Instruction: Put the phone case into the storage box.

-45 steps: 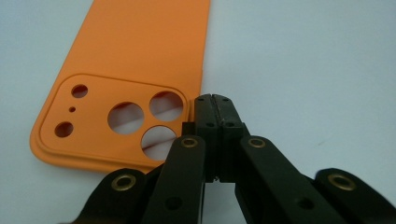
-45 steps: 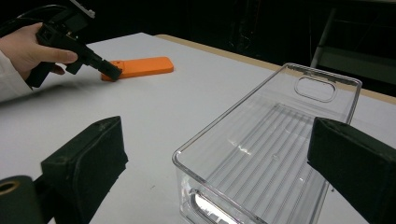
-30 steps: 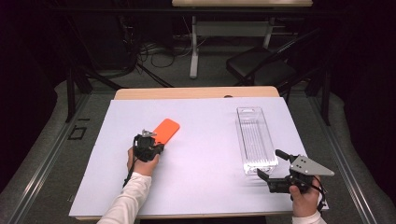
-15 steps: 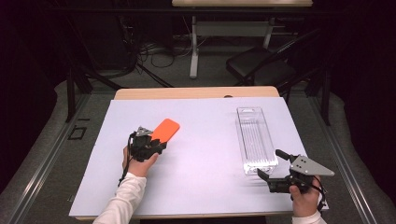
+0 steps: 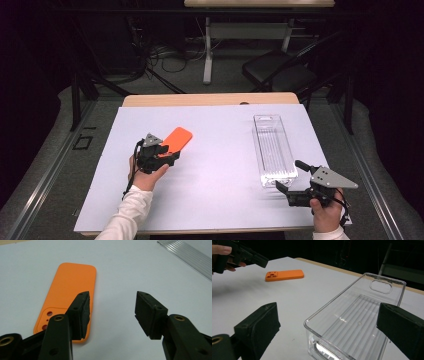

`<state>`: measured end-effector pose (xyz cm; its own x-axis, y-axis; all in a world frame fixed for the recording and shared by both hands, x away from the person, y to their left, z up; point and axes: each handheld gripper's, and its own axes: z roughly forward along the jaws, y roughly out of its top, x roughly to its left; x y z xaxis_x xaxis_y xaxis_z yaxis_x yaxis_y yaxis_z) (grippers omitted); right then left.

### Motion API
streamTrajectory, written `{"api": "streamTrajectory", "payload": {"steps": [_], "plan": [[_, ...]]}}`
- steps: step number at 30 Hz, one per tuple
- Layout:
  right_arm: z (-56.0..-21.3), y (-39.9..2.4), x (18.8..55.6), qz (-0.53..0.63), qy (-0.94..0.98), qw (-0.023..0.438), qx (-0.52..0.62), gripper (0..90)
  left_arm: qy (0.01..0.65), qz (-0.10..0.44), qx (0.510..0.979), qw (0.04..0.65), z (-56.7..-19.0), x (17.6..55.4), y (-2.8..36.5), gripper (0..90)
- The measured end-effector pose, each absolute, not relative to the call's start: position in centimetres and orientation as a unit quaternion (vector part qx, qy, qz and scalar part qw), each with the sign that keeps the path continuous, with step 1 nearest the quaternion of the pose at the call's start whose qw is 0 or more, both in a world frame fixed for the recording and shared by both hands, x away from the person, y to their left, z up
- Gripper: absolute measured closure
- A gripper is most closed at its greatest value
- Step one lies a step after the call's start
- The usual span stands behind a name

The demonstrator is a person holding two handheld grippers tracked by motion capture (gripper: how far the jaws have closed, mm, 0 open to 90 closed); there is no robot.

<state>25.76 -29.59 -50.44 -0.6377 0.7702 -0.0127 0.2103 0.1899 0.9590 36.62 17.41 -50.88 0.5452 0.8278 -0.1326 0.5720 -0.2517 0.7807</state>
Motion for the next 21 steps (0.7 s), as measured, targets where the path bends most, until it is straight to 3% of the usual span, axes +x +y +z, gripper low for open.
{"api": "streamTrajectory", "payload": {"steps": [8,21], "plan": [[-50.5,-29.6,25.8,0.539,0.726,0.261,0.338,3.8,0.438,0.166,0.775,0.424,-50.0,36.3,17.7,38.7],[-50.5,-29.5,25.8,0.538,0.728,0.260,0.336,3.8,0.440,0.153,0.779,0.420,-48.3,36.5,18.0,16.2]]}}
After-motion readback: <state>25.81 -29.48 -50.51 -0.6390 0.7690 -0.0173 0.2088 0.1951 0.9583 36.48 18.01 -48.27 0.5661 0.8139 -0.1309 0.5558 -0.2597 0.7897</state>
